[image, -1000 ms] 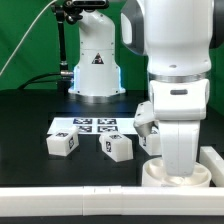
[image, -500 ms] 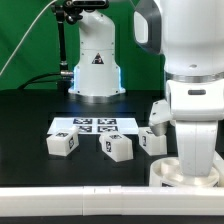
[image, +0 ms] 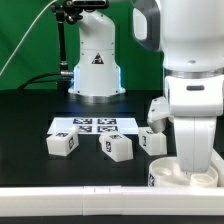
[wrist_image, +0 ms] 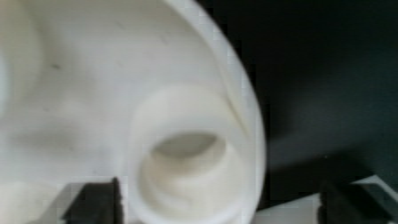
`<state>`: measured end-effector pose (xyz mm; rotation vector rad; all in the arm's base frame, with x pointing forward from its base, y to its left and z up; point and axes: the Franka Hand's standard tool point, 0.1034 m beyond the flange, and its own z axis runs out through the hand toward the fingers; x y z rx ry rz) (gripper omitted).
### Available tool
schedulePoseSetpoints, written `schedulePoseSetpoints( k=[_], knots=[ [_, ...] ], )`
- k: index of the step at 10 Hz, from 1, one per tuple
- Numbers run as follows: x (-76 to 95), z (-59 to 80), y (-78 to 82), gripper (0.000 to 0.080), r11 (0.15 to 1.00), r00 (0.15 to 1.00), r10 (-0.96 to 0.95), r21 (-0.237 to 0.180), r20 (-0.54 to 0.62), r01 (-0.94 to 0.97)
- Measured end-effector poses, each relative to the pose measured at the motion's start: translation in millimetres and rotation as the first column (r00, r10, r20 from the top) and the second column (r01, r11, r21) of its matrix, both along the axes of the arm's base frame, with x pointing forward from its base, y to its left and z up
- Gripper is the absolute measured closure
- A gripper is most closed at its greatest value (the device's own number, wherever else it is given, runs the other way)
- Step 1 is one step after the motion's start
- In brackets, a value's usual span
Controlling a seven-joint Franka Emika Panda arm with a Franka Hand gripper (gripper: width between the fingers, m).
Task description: Assemble stool
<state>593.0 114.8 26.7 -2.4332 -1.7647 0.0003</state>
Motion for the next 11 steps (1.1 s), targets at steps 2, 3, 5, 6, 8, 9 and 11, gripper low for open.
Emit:
schedulePoseSetpoints(
  k=[2,3,5,6,8,9,11],
  knots=[
    [-2.1,18.3,-0.5,0.0155,0.999,0.999,-0.043,-0.011,0.01,0.043],
    [-3.4,30.1,-0.4,0.0155,0.997,0.997,-0.074,-0.017,0.018,0.074],
    [-14.7,49.1,-2.2,0.0151,0.99,0.99,-0.137,-0.028,0.037,0.138],
    [-25.2,51.0,-4.9,0.0151,0.981,0.981,-0.189,-0.031,0.047,0.19],
    [-45.3,50.1,-8.0,0.0151,0.966,0.967,-0.253,-0.044,0.036,0.254],
    [-46.3,50.6,-6.1,0.0151,0.966,0.966,-0.255,-0.044,0.036,0.256],
    [-46.3,49.1,-7.3,0.0151,0.961,0.962,-0.271,-0.044,0.032,0.272]
  ],
)
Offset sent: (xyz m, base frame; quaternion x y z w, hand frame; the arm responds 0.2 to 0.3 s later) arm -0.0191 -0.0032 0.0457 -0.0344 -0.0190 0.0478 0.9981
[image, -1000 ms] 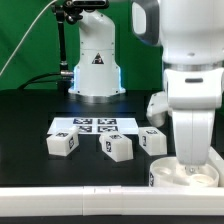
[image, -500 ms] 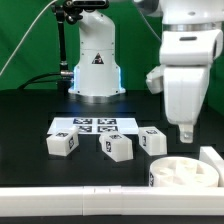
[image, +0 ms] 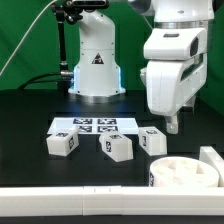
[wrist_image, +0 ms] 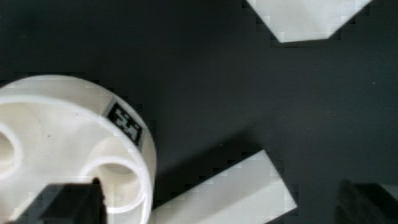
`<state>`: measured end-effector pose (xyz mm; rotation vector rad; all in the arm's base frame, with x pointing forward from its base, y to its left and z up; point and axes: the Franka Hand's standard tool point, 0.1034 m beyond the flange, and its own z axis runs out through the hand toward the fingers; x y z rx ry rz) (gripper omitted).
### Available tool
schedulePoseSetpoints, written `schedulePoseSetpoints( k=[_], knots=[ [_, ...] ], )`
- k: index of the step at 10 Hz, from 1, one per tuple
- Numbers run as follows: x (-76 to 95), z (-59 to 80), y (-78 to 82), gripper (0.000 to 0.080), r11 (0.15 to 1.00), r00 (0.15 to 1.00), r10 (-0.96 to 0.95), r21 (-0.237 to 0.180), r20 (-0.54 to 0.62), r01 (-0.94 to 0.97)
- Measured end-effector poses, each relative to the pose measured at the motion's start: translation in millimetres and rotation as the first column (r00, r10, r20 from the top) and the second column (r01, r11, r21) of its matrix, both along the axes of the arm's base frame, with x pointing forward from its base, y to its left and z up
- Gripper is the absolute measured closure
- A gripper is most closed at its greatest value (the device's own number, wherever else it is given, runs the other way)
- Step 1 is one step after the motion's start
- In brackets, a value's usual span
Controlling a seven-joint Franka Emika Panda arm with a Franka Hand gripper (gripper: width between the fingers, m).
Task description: Assemble stool
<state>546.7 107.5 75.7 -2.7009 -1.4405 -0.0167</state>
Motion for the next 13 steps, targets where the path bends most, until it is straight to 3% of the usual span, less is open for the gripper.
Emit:
schedulePoseSetpoints(
  k=[2,5,7,8,9,13],
  knots=[
    [-0.1,-0.2,0.0,0.0151,1.0,1.0,-0.009,0.0,-0.001,0.009],
    [0.9,2.0,-5.6,0.0151,0.955,0.955,-0.295,-0.012,-0.014,0.295],
    [-15.1,5.1,-7.8,0.0151,0.825,0.825,-0.565,-0.029,-0.014,0.565],
    [-32.2,-5.8,-4.9,0.0151,0.772,0.771,-0.635,-0.043,-0.033,0.634],
    [-37.2,-8.6,-3.9,0.0151,0.722,0.721,-0.692,-0.057,-0.042,0.69],
    [-37.1,-8.2,2.7,0.0151,0.523,0.519,-0.852,-0.061,-0.07,0.85]
  ],
)
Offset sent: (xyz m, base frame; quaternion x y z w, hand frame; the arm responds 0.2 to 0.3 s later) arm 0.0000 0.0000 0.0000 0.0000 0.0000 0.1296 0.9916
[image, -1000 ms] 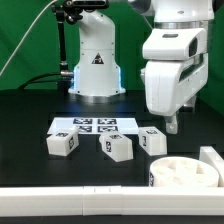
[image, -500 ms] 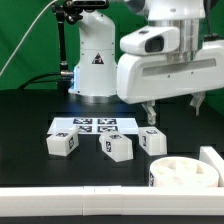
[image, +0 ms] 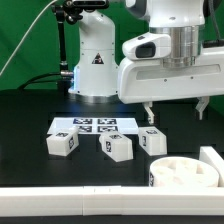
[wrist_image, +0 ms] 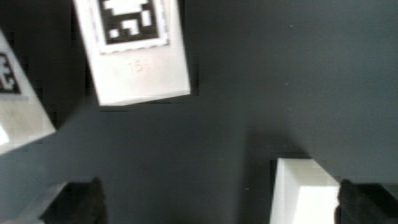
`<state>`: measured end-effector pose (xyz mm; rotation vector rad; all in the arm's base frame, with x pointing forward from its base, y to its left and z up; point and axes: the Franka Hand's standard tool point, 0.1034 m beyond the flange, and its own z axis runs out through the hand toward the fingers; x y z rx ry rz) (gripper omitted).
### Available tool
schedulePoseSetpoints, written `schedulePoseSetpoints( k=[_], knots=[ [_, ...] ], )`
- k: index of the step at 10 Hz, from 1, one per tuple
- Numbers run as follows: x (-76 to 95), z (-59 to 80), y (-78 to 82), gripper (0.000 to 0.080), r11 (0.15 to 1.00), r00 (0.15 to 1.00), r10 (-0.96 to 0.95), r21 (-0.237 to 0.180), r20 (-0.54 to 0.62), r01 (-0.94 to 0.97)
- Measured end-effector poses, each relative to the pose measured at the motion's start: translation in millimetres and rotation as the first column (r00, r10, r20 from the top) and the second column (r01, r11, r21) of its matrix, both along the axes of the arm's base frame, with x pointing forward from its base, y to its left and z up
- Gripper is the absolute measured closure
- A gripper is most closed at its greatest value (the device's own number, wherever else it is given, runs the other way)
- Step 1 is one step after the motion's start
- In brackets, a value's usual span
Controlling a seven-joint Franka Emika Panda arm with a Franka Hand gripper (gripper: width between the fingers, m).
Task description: Assemble stool
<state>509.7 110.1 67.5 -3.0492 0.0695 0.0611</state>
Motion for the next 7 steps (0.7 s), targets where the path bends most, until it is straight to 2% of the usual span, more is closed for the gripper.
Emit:
schedulePoseSetpoints(
  k=[2,4,7],
  knots=[
    [-7.7,-8.1,-13.9,0.0151,1.0,0.999,-0.017,-0.018,-0.032,0.017],
    [-4.3,-13.2,-24.1,0.0151,1.0,1.0,-0.009,-0.019,-0.017,0.009],
    [-4.8,-12.9,-23.9,0.0151,1.0,0.999,-0.001,-0.013,-0.039,0.0]
  ],
)
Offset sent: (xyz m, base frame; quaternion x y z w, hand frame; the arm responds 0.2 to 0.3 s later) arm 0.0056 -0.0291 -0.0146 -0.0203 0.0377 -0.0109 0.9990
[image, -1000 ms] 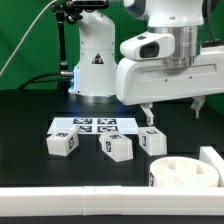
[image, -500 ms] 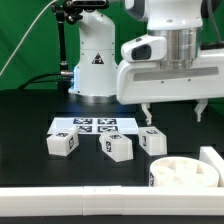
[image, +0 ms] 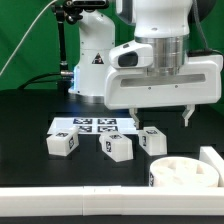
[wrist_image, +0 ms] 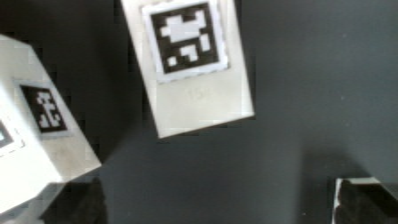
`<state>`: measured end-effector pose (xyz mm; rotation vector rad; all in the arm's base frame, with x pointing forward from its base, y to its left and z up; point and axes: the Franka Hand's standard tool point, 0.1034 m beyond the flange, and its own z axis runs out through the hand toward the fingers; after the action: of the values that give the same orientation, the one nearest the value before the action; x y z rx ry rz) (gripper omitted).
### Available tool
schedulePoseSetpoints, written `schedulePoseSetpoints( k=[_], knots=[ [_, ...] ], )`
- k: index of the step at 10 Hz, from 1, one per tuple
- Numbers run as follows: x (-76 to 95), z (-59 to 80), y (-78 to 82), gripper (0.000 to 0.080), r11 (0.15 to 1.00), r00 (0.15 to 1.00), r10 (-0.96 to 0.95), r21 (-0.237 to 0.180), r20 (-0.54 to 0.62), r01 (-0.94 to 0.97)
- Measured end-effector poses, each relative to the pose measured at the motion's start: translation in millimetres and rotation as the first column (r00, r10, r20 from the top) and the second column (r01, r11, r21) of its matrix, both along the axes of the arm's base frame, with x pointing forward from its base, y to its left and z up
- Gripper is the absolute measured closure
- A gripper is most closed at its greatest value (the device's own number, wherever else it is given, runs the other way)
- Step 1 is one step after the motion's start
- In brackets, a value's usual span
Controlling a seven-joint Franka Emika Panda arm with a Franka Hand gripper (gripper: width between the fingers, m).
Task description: Assemble stool
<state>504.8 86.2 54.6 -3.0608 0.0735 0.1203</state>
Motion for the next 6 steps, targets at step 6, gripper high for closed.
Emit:
schedulePoseSetpoints(
  k=[6],
  knots=[
    [-4.0,0.3,-17.8,0.0151,0.989,0.933,0.141,0.006,-0.332,-0.148]
  ],
)
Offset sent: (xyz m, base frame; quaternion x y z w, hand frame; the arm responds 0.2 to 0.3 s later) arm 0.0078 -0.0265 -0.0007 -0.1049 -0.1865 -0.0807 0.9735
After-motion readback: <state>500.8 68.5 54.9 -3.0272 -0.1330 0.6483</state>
